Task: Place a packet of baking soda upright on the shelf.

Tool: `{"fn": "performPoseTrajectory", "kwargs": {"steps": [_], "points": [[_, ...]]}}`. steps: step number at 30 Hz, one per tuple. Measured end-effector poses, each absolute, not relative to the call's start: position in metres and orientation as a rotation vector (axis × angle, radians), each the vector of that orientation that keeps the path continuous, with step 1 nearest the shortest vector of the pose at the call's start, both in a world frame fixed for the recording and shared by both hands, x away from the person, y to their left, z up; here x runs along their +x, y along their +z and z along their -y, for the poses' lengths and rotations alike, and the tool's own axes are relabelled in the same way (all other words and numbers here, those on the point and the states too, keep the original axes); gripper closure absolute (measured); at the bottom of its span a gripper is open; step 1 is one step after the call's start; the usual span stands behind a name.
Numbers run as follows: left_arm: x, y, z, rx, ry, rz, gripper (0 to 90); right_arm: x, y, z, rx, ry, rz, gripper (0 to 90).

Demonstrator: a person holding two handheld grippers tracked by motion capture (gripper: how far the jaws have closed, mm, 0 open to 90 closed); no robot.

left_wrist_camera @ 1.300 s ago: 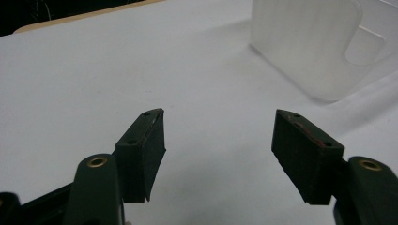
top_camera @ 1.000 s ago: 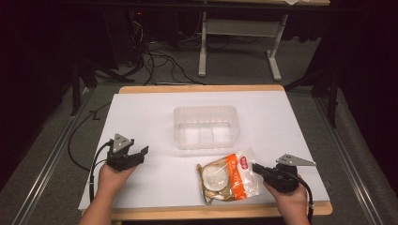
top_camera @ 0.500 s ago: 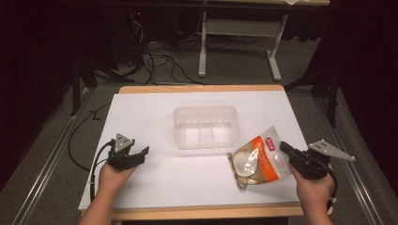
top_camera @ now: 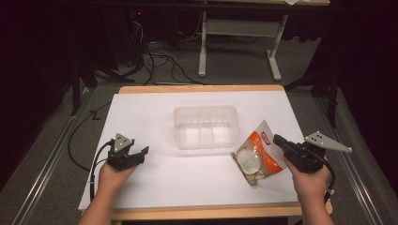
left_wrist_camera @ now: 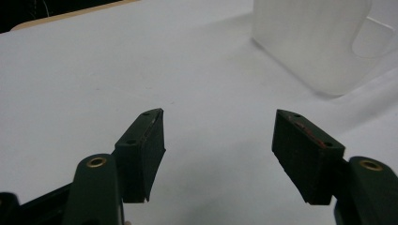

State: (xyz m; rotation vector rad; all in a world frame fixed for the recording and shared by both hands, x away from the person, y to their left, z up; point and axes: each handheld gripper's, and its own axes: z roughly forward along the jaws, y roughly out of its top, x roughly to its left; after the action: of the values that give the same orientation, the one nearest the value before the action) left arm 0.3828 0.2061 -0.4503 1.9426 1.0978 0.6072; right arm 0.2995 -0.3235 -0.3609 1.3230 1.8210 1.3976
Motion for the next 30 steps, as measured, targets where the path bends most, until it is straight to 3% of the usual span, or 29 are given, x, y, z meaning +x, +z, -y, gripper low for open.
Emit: {"fn": "performPoseTrajectory", "kwargs": {"steps": [11, 18, 23, 30], "points": [[0.383, -0.452, -0.203, 1.963, 0.608, -1.09, 35.0, 0.29, -0.371, 0.332, 1.331, 1.448, -1.813, 82.2], [0.382, -0.451, -0.203, 1.959, 0.607, -1.088, 34.9, 0.279, -0.377, 0.33, 1.314, 1.427, -1.81, 65.1], [0.381, -0.45, -0.204, 1.954, 0.606, -1.085, 34.9, 0.272, -0.381, 0.327, 1.301, 1.402, -1.804, 57.7], [0.381, -0.449, -0.205, 1.948, 0.601, -1.079, 34.9, 0.264, -0.396, 0.328, 1.314, 1.379, -1.808, 55.9]]}}
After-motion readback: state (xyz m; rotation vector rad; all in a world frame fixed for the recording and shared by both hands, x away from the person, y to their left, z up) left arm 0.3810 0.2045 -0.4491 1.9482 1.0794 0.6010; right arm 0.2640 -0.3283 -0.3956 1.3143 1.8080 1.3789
